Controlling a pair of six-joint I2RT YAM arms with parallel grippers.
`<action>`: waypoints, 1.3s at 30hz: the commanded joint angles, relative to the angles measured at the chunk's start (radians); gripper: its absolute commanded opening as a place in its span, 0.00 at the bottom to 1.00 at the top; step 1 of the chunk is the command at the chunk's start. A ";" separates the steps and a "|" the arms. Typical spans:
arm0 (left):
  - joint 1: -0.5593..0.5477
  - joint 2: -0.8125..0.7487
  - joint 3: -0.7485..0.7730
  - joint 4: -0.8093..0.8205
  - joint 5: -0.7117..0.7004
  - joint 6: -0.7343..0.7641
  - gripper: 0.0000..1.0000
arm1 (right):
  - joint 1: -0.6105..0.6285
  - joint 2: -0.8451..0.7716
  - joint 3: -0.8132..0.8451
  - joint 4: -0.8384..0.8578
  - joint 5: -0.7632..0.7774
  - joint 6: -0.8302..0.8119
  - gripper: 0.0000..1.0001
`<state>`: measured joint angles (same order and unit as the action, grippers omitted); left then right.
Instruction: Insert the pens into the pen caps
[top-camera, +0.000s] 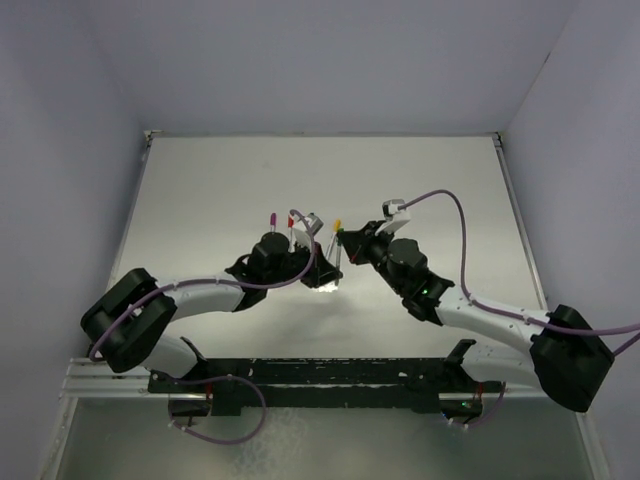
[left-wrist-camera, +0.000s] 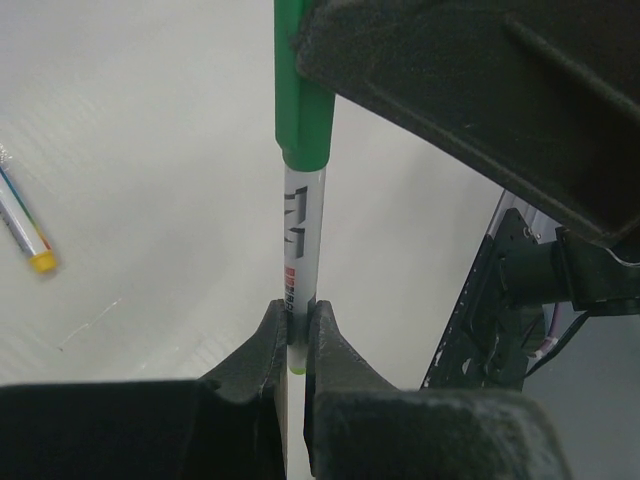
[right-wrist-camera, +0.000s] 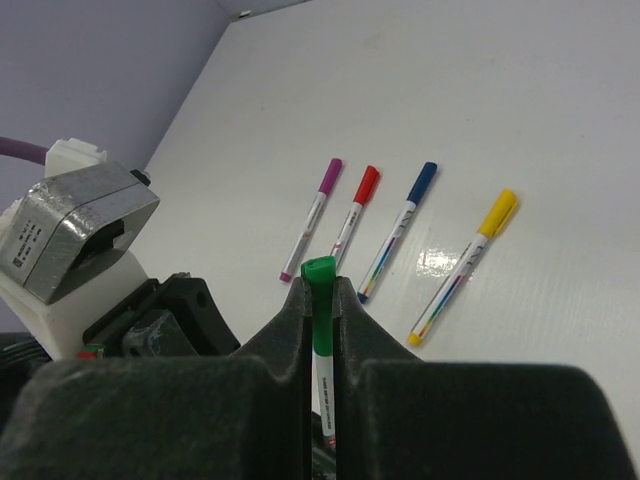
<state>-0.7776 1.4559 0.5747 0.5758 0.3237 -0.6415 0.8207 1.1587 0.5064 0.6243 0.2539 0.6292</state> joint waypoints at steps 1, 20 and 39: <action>0.084 -0.110 0.091 0.347 -0.210 0.045 0.00 | 0.097 0.053 -0.051 -0.286 -0.205 0.029 0.00; 0.102 -0.158 -0.030 0.160 -0.247 0.045 0.00 | 0.117 -0.046 0.225 -0.505 0.068 -0.063 0.15; 0.103 0.029 0.277 -0.580 -0.474 0.222 0.00 | 0.116 -0.241 0.294 -0.703 0.360 -0.123 0.48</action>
<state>-0.6754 1.4414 0.7616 0.1387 -0.0772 -0.4908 0.9367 0.9344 0.7803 -0.0269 0.5491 0.4950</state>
